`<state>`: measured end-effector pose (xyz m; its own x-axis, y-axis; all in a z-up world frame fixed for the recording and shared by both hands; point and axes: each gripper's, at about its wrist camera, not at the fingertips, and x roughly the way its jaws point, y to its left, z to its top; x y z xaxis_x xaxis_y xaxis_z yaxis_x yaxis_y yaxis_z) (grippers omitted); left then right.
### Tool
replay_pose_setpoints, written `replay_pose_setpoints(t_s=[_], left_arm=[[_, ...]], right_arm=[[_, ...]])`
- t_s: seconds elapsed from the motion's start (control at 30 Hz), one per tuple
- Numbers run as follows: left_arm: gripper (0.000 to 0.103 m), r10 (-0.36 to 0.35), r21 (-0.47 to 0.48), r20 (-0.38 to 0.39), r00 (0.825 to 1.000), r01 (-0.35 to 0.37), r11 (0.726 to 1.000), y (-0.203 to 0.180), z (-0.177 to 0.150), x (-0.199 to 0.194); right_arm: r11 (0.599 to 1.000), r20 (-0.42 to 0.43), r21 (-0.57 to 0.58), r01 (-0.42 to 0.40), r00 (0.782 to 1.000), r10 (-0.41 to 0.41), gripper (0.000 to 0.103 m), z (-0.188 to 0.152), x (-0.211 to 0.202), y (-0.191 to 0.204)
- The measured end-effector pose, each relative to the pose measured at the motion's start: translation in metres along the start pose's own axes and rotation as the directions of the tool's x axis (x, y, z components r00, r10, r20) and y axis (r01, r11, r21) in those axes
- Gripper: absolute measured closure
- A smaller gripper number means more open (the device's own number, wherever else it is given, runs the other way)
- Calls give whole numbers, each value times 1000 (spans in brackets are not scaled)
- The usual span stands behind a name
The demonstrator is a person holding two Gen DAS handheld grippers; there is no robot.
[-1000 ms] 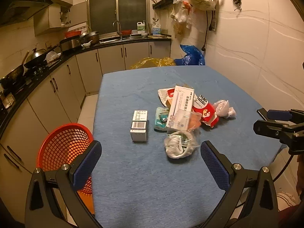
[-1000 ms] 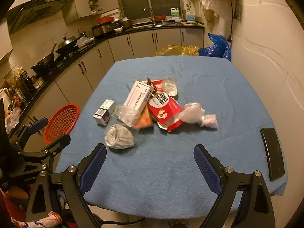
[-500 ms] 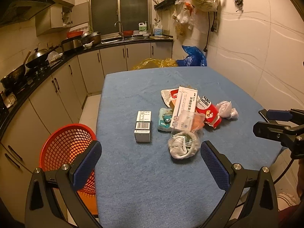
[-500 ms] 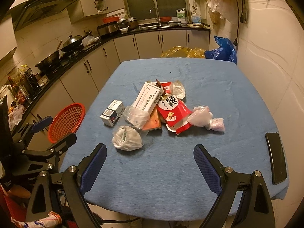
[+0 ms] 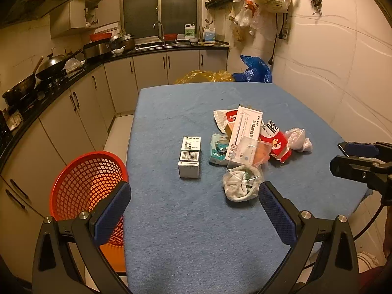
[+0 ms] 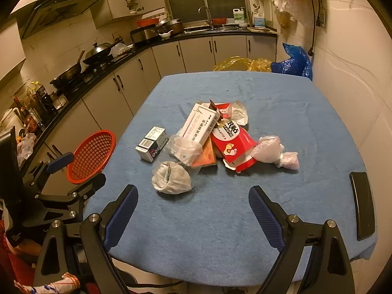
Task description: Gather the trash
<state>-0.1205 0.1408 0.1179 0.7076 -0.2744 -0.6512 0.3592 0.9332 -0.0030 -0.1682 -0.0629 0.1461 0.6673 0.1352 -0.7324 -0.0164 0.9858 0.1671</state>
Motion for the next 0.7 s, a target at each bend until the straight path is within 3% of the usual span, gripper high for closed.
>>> replay_pose_setpoints(t_s=[0.4,0.7], left_arm=[[0,15,-3,-26,1000,-15,1000,9,-5,4],[0,37,5,-48,998,-37,999,21,-11,5]], right_arm=[[986,-70,124,-111,990,121,9,35,59,-5],[981,-138,171,-93,983,118,13,46,122,-2]])
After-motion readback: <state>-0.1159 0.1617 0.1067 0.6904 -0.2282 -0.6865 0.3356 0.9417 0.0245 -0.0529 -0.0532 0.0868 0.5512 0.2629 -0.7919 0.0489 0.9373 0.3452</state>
